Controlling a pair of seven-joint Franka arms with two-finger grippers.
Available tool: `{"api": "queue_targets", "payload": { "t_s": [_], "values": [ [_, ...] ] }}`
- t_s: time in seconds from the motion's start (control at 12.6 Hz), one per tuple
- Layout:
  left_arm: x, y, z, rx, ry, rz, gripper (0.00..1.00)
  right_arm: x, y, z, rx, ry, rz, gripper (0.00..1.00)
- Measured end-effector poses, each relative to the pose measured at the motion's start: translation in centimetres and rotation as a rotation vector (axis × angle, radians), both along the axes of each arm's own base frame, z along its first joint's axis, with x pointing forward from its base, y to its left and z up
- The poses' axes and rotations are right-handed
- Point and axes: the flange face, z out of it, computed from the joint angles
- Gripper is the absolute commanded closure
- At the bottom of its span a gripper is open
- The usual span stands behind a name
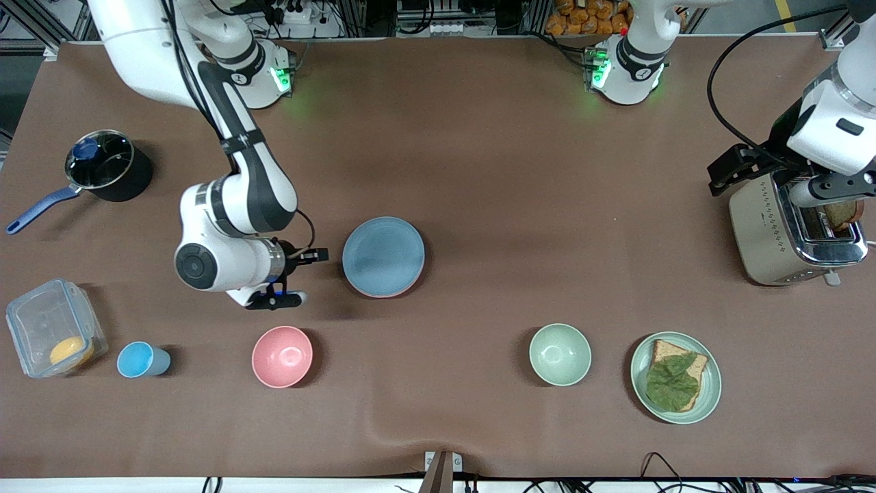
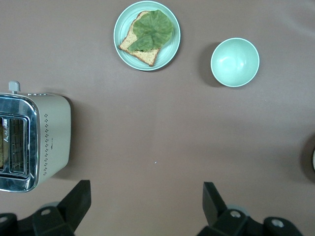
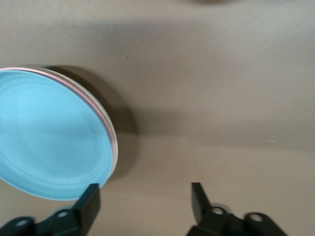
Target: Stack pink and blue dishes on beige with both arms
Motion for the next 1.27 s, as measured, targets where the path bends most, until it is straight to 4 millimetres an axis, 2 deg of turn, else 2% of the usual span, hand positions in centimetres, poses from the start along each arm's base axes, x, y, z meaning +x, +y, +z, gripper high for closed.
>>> {"api": "queue_targets", "payload": {
  "t_s": [0.16,0.32,0.47,0.71,0.87,1.03,1.19,1.27],
  "values": [
    [0.0,0.0,0.0,0.0,0.0,0.0,0.0,-0.1,-0.8,4.2,-0.05,-0.047,0.039,0.0],
    [0.0,0.0,0.0,0.0,0.0,0.0,0.0,-0.3,-2.6,9.1,-0.108,-0.095,0.063,0.0],
    [0.0,0.0,0.0,0.0,-0.001,0.0,0.0,-1.0,-5.1,14.6,-0.131,-0.131,0.043,0.0],
    [-0.1,0.0,0.2,0.0,-0.003,0.0,0.0,-2.9,-9.4,24.1,-0.124,-0.196,-0.015,0.0],
    [-0.1,0.0,0.2,0.0,-0.003,0.001,0.0,-4.7,-12.3,29.0,-0.123,-0.25,-0.052,0.0],
    [-0.2,0.1,0.4,0.0,-0.006,0.001,0.0,-5.7,-17.3,31.5,-0.121,-0.28,-0.106,0.0],
    [-0.4,0.1,0.7,-0.001,-0.011,0.001,0.0,-5.9,-21.9,31.8,-0.12,-0.285,-0.115,0.0],
    [-0.5,0.1,0.8,-0.001,-0.014,0.001,0.0,-5.9,-22.8,31.6,-0.119,-0.283,-0.112,0.0]
  ]
}}
